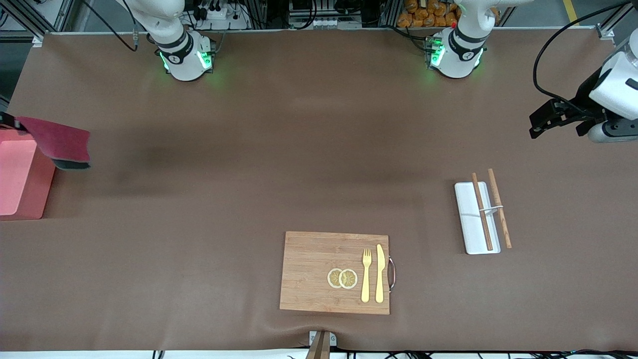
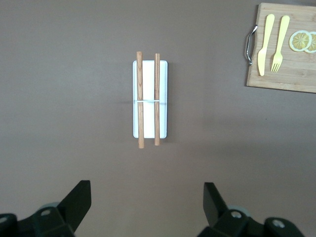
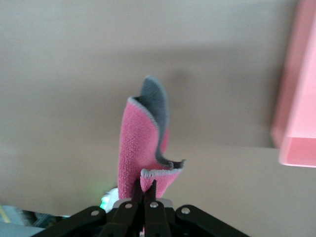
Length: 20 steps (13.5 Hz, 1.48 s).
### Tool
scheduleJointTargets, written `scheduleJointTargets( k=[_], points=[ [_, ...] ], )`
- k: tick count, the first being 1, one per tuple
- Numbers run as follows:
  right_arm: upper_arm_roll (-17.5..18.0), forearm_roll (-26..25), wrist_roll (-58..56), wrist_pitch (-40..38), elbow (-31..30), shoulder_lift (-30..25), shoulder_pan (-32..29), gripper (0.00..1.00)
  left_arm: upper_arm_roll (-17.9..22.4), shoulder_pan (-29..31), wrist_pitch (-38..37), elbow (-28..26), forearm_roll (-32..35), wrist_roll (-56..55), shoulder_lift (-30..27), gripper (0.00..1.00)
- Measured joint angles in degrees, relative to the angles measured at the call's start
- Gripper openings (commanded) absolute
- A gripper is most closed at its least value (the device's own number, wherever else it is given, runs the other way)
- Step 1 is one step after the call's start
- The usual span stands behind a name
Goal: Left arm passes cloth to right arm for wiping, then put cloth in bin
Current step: 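Move the cloth over the pink bin with the right gripper, then open the right gripper to drop the cloth into the pink bin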
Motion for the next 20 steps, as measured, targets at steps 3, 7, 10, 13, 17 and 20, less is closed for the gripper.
scheduleJointTargets(
  k=[3, 7, 10, 13, 17, 20],
  points=[
    [0.0, -7.4, -6.5, 7.4, 0.3, 3.4, -4.6, 0.0, 0.0, 0.0, -0.5, 0.0, 0.0, 0.0, -0.4, 1.0],
    [0.0, -12.3, -11.7, 18.6, 1.4, 8.4, -9.2, 0.0, -0.2, -0.4, -0.6, 0.0, 0.0, 0.0, -0.5, 1.0],
    [0.0, -15.1, -12.4, 21.1, 2.2, 9.4, -10.1, 0.0, -0.3, -0.4, -0.6, 0.0, 0.0, 0.0, -0.5, 1.0],
    [0.0, -16.6, -13.6, 21.2, 4.9, 9.4, -10.1, 0.0, -0.2, -0.4, -0.6, -0.1, 0.0, 0.0, -0.5, 1.0],
    [0.0, -19.4, -14.7, 21.6, 7.7, 9.4, -10.7, 0.85, -0.2, -0.3, -0.6, -0.1, 0.0, 0.0, -0.5, 1.0],
    [0.1, -19.4, -14.8, 21.7, 7.7, 9.6, -10.8, 1.0, -0.1, -0.3, -0.6, -0.1, 0.0, 0.0, -0.5, 1.0]
  ],
)
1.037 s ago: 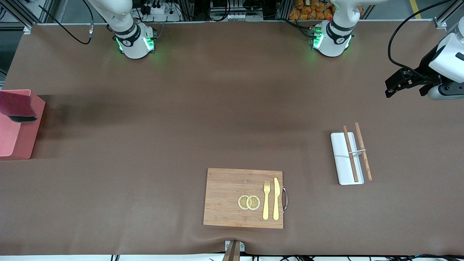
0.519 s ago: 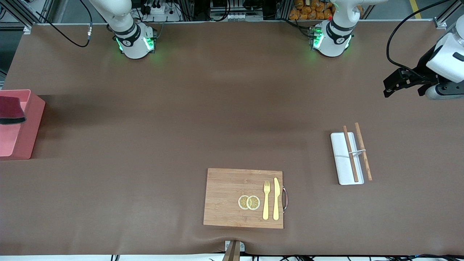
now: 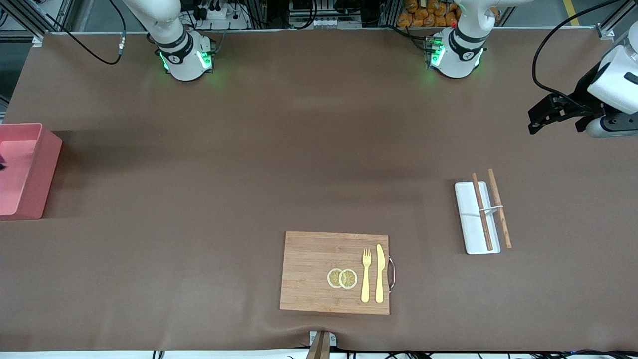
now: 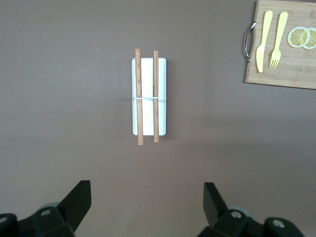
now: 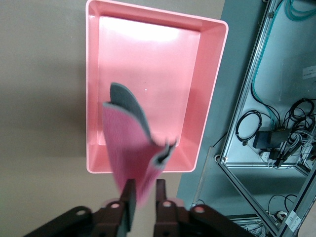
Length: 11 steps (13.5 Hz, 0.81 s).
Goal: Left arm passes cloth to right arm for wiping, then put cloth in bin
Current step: 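Open the right gripper to drop the cloth into the pink bin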
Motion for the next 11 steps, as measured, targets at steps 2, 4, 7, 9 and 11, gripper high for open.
scheduleJointTargets(
  k=[2, 4, 7, 9, 11],
  points=[
    [0.9, 0.1, 0.0, 0.0, 0.1, 0.0, 0.1, 1.0, 0.0, 0.0, 0.0, -0.1, 0.0, 0.0, 0.0, 1.0],
    [3.3, 1.1, 0.2, -0.2, 0.4, -0.1, 1.3, 1.0, 0.0, 0.0, 0.0, -0.1, 0.0, 0.0, 0.0, 1.0],
    [4.9, 7.4, 3.9, -5.0, 1.5, -1.1, 7.7, 1.0, 0.2, 0.1, 0.0, -0.2, 0.0, 0.0, 0.0, 1.0],
    [5.2, 9.7, 9.7, -8.7, 1.8, -2.9, 13.1, 1.0, 0.2, 0.1, 0.0, -0.2, 0.0, 0.0, 0.0, 1.0],
    [5.4, 11.7, 15.8, -11.5, 1.9, -5.0, 18.5, 1.0, 0.3, 0.1, 0.0, -0.2, 0.0, 0.0, 0.0, 1.0]
  ],
)
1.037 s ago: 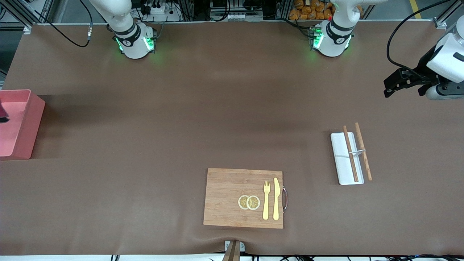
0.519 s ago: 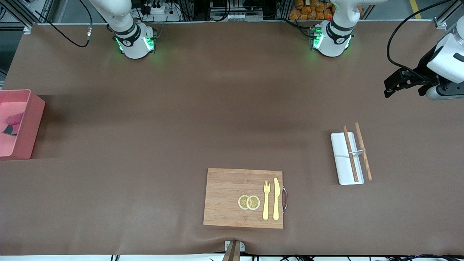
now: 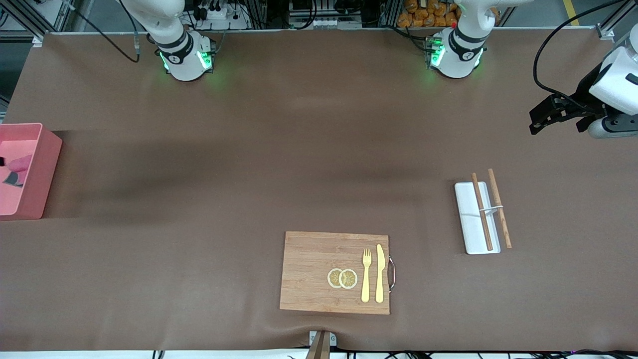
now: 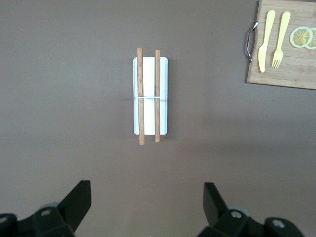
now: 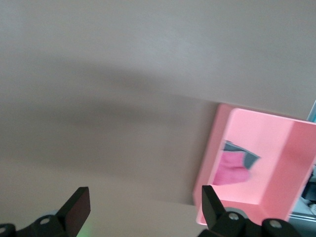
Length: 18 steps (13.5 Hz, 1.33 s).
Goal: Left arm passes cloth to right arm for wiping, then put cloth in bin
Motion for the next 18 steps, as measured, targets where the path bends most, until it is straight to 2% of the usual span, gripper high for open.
scheduleJointTargets(
  k=[3, 8, 12, 18],
  points=[
    [0.0, 2.2, 8.0, -3.5, 0.0, -3.1, 6.5, 1.0, 0.0, 0.0, 0.0, 0.0, 0.0, 0.0, 0.0, 1.0],
    [0.0, 7.6, 19.5, -8.8, -1.4, -9.3, 11.5, 1.0, 0.0, 0.0, -0.2, 0.0, 0.0, 0.0, 0.0, 1.0],
    [-0.1, 8.7, 30.0, -9.4, -3.1, -12.6, 15.3, 1.0, 0.1, 0.0, -0.2, 0.0, 0.0, 0.0, 0.0, 1.0],
    [-6.8, 9.8, 31.1, -12.5, -3.3, -17.5, 19.3, 1.0, 0.1, 0.0, -0.2, 0.0, 0.0, 0.0, 0.0, 1.0]
  ],
)
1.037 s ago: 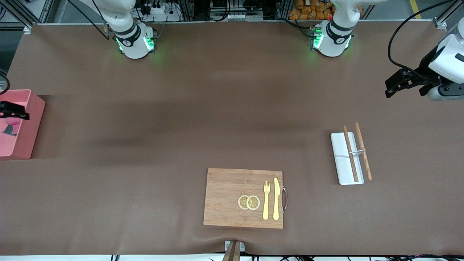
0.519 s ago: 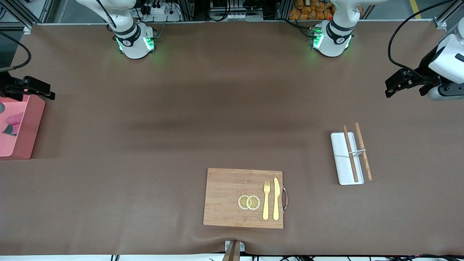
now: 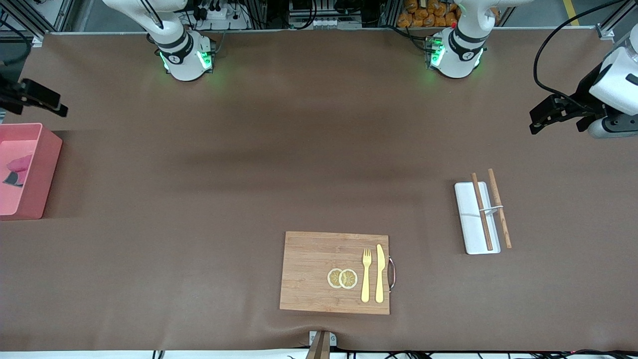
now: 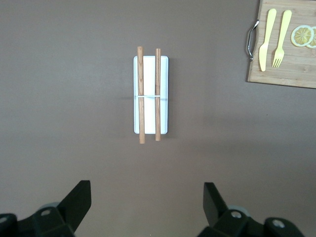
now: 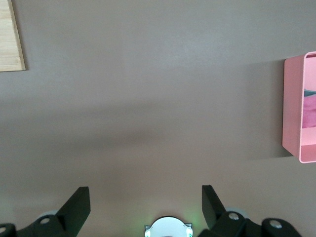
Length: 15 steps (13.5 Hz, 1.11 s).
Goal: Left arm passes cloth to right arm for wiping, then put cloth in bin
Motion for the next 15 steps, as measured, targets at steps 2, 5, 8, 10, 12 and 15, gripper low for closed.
scheduleJointTargets(
  k=[2, 5, 8, 10, 12, 15],
  points=[
    [-0.8, 0.2, 0.0, 0.0, -0.4, -0.7, 0.3, 1.0, 0.0, 0.0, 0.0, 0.0, 0.0, 0.0, 0.0, 1.0],
    [-0.9, 0.4, 0.0, 0.0, -0.7, -0.7, 0.4, 1.0, 0.0, 0.0, 0.0, 0.0, 0.0, 0.0, 0.0, 1.0],
    [-1.0, 0.4, 0.0, 0.0, -0.8, -0.7, 0.4, 1.0, 0.0, 0.0, 0.0, 0.0, 0.0, 0.0, 0.0, 1.0],
    [-1.0, 0.4, 0.0, 0.0, -0.8, -0.7, 0.4, 1.0, 0.0, 0.0, 0.0, -0.1, 0.0, 0.0, 0.0, 1.0],
    [-1.0, 0.4, 0.0, 0.0, -0.9, -0.7, 0.4, 1.0, 0.0, 0.0, 0.0, -0.1, 0.0, 0.0, 0.0, 1.0],
    [-1.0, 0.4, 0.0, 0.1, -1.0, -0.7, 0.4, 1.0, 0.0, 0.0, 0.0, -0.1, 0.0, 0.0, 0.0, 1.0]
  ],
)
